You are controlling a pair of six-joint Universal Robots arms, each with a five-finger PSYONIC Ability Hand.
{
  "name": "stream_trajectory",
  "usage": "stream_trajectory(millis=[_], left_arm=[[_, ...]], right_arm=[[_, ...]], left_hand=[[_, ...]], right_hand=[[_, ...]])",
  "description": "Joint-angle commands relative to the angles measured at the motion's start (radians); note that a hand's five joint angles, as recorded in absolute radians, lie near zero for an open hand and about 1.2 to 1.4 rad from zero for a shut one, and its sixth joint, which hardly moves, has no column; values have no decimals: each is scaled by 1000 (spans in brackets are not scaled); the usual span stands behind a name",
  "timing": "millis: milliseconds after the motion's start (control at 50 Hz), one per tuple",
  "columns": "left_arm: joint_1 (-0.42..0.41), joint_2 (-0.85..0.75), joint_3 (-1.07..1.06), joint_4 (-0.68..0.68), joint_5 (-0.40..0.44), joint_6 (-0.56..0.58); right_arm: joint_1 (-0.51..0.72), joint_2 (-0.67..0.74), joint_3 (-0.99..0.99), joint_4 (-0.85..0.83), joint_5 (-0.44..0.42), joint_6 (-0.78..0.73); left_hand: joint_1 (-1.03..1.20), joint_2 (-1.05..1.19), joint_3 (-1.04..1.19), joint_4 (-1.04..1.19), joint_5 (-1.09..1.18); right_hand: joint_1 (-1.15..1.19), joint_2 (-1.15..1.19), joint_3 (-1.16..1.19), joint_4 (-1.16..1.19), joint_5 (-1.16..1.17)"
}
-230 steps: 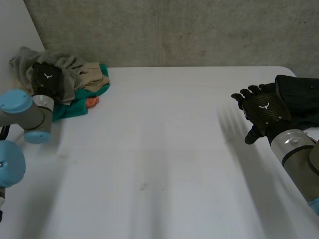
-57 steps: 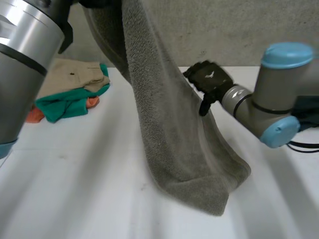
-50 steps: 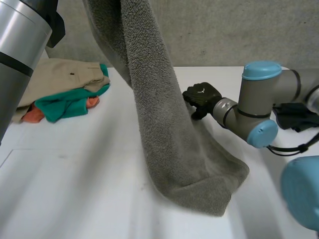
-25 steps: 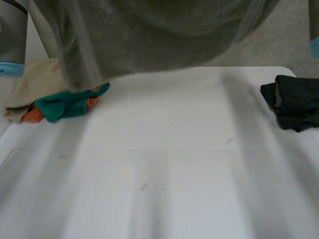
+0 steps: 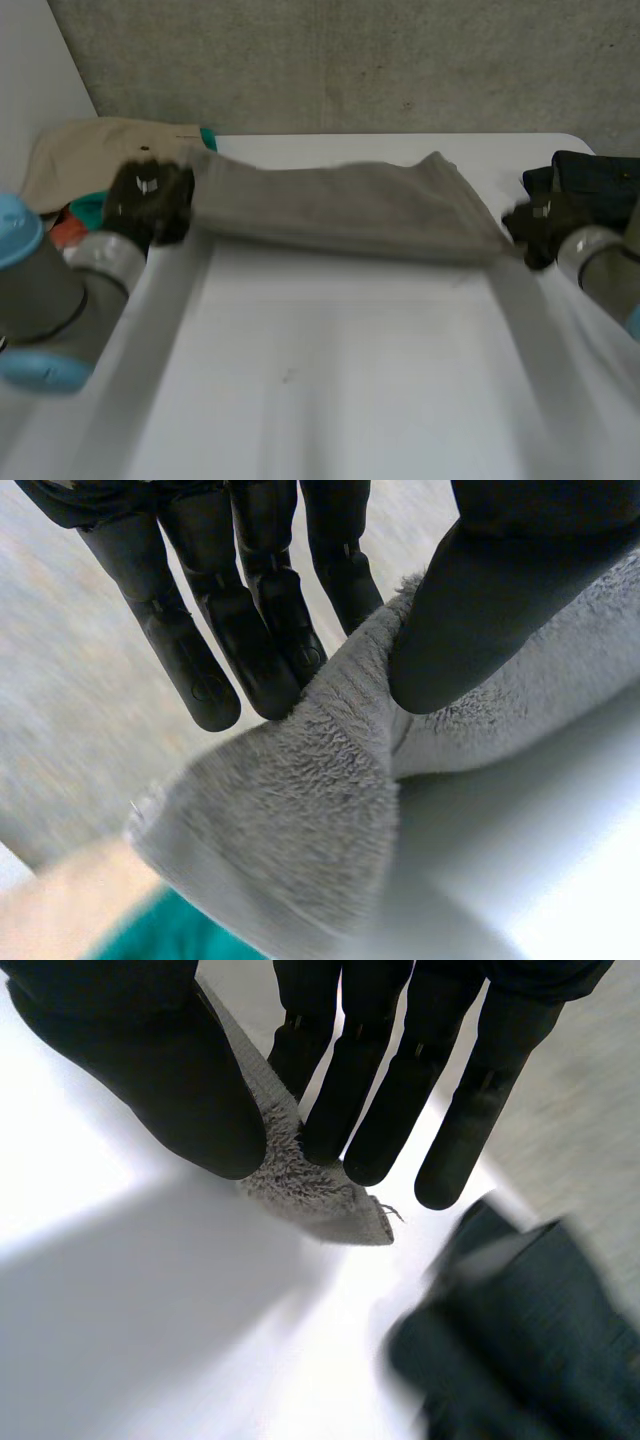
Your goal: Fold the laundry.
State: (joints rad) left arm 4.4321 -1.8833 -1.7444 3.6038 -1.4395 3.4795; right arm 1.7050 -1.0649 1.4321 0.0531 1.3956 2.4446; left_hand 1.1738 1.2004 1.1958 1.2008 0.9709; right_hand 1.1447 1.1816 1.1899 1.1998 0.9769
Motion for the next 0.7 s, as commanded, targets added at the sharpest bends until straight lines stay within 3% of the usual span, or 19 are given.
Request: stream_trajectory(millis=[20, 40, 120, 180, 240, 420, 520, 700], left_arm=[[1, 228, -228, -353, 4, 280], [1, 255, -248, -470, 4, 341], [-10, 280, -279, -711, 11, 461], [4, 276, -267, -720, 19, 506], [6, 225, -207, -640, 24, 520], [1, -14, 60, -260, 14, 507], [-14, -201, 257, -82, 7, 471], [-49, -468, 580, -80, -64, 451]], right_arm=[[-48, -233, 244, 345, 28, -252], [-51, -295, 286, 417, 32, -289], [-59, -427, 346, 484, 25, -375], [-64, -445, 349, 444, 23, -394], [-58, -399, 340, 390, 37, -383], [30, -91, 95, 76, 109, -159], [74, 23, -44, -35, 164, -153], [105, 255, -300, -209, 145, -153]], left_hand=[[222, 196, 200, 195, 251], [222, 196, 200, 195, 251], [222, 196, 200, 195, 251], [222, 196, 200, 195, 251], [222, 196, 200, 195, 251], [222, 196, 200, 195, 251], [222, 196, 200, 195, 251], [222, 196, 200, 195, 251]], right_hand=[[252, 215, 206, 196, 245], [252, 215, 206, 196, 245], [252, 215, 206, 196, 245], [252, 215, 206, 196, 245], [252, 215, 206, 196, 245], [252, 215, 206, 196, 245], [252, 215, 206, 196, 245], [252, 215, 206, 196, 245]])
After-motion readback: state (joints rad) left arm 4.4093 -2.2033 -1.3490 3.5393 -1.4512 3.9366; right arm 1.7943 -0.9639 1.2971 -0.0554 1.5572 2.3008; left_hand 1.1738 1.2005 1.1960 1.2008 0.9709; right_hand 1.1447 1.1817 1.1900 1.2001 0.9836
